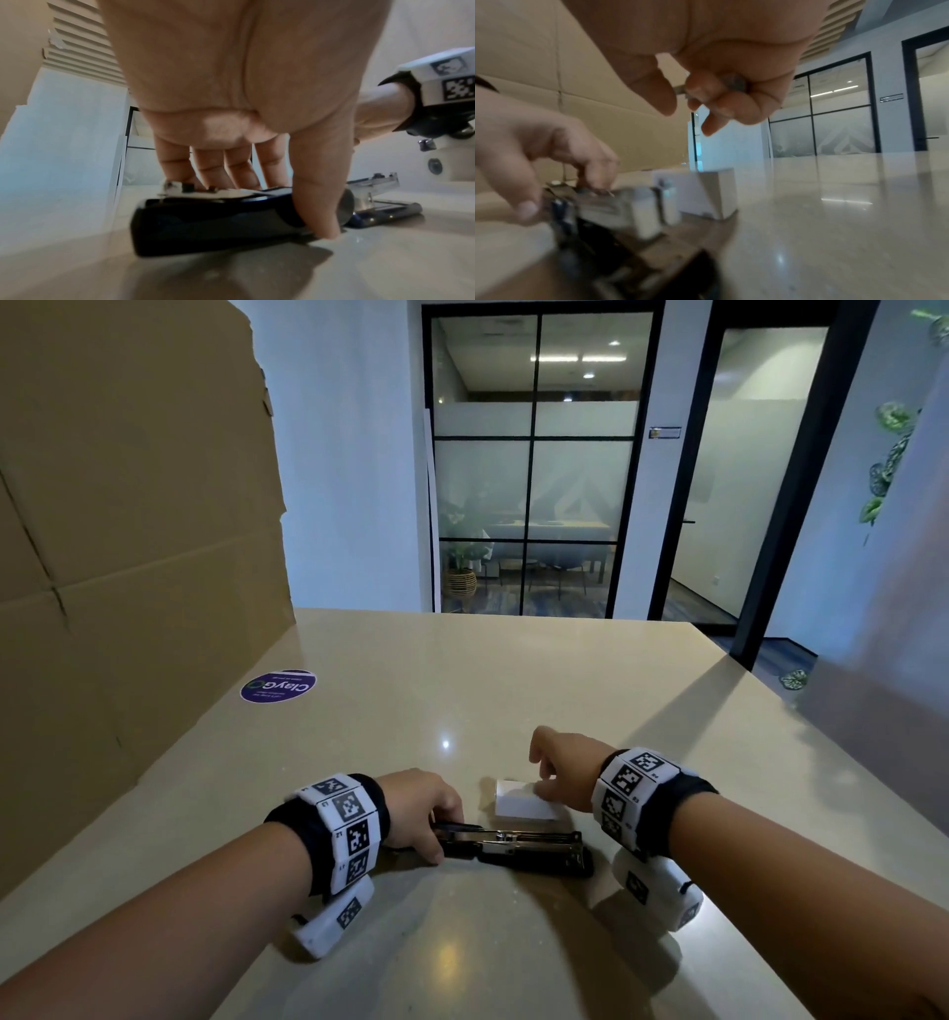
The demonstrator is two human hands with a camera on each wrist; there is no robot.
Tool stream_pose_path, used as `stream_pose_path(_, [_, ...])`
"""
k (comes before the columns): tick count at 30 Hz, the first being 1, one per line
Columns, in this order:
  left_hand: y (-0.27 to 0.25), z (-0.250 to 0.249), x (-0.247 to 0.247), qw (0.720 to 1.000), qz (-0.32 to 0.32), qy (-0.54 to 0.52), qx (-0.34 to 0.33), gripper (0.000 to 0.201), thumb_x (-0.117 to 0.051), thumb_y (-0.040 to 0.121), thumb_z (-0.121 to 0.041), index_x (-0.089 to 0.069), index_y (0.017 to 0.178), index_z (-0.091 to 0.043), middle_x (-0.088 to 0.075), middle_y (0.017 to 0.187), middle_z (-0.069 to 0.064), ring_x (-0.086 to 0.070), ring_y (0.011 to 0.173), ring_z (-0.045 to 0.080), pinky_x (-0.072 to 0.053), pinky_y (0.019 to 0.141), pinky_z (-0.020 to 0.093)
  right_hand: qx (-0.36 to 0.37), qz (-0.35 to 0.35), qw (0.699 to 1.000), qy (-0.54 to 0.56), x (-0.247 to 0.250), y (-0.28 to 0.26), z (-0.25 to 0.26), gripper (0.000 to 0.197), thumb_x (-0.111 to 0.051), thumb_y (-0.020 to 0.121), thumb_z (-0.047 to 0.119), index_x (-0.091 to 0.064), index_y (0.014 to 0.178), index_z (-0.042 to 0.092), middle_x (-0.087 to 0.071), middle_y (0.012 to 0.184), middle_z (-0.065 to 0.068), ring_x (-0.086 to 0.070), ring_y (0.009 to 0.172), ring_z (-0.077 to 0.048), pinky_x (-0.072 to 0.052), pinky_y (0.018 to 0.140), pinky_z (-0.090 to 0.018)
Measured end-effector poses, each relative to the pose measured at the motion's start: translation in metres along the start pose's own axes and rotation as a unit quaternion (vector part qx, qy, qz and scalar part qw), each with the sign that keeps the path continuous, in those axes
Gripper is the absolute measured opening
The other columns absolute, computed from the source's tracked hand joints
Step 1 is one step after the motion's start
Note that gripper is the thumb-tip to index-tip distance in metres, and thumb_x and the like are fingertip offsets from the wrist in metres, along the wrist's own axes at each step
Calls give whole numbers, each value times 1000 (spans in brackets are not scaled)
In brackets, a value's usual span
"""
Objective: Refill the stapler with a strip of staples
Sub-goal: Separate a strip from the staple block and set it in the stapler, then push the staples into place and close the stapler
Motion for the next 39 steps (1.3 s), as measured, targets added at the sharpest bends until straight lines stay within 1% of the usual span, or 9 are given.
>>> stream_pose_path(2, [0,0,-1,1000,-2,-8,3,34,-74,79,-23,-67,113,-22,-68,114,0,-62,104,20,-50,90,32,-8,-23,999,36,4,-6,1,16,-52,87,20,-39,97,18,-53,86,2,-51,80,-21,-40,71,-31])
stream_pose_path(6, [-1,1,-4,1000,-7,-16,4,33,-74,79,-23,-68,111,-22,-69,110,0,-62,99,17,-50,87,30,23,-21,998,52,7,-22,4,8,-43,87,10,-39,88,17,-46,78,3,-44,71,-17,-36,61,-27])
stream_pose_path(8, [-2,1,-5,1000,-7,-18,2,32,-75,78,-23,-69,110,-22,-68,103,-2,-60,93,14,-49,86,29,47,-6,998,39,5,-30,6,12,-47,87,8,-46,86,20,-47,82,4,-46,75,-17,-38,63,-24])
stream_pose_path(10, [-2,1,-5,1000,-6,-19,1,31,-74,78,-23,-69,109,-23,-65,97,-6,-59,90,13,-49,85,29,66,13,998,3,1,-36,6,13,-54,87,9,-60,96,16,-52,96,-1,-49,84,-17,-41,74,-23])
stream_pose_path(14, [-3,0,-4,1000,-5,-15,0,31,-75,78,-23,-69,108,-23,-69,106,-1,-59,90,13,-50,86,31,57,26,997,-38,-8,-39,6,24,-67,79,13,-68,103,16,-65,111,-4,-59,100,-23,-42,78,-23])
stream_pose_path(19, [-3,1,-4,1000,-2,-22,3,29,-75,77,-22,-70,106,-23,-67,95,-5,-61,90,14,-52,88,32,35,12,999,-19,-15,-38,11,23,-74,75,20,-70,98,17,-70,106,-4,-55,81,-16,-47,78,-25])
stream_pose_path(23, [-3,0,-4,1000,-2,-22,4,28,-75,77,-22,-70,105,-23,-66,93,-6,-63,91,15,-53,89,34,35,22,999,-23,-16,-36,14,25,-75,75,22,-70,99,18,-70,108,-3,-62,96,-21,-47,80,-27])
stream_pose_path(32, [-4,-1,-4,1000,-2,-27,7,28,-75,78,-22,-70,106,-24,-66,94,-7,-63,94,16,-51,89,31,25,29,999,-29,-18,-32,14,25,-74,76,24,-69,100,18,-69,108,-4,-57,87,-19,-39,73,-23])
stream_pose_path(39, [-5,0,-4,999,-1,-31,9,28,-74,78,-23,-70,105,-26,-67,98,-6,-63,95,15,-51,88,30,12,52,998,-36,-18,-32,10,27,-76,73,25,-71,99,18,-69,106,-2,-54,84,-15,-42,73,-25])
Point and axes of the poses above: each hand's wrist, its own y-axis towards the middle knuckle, its own x-axis out of the back of the hand, z = x × y, the point moved 1 cm from there along y, towards the middle knuckle
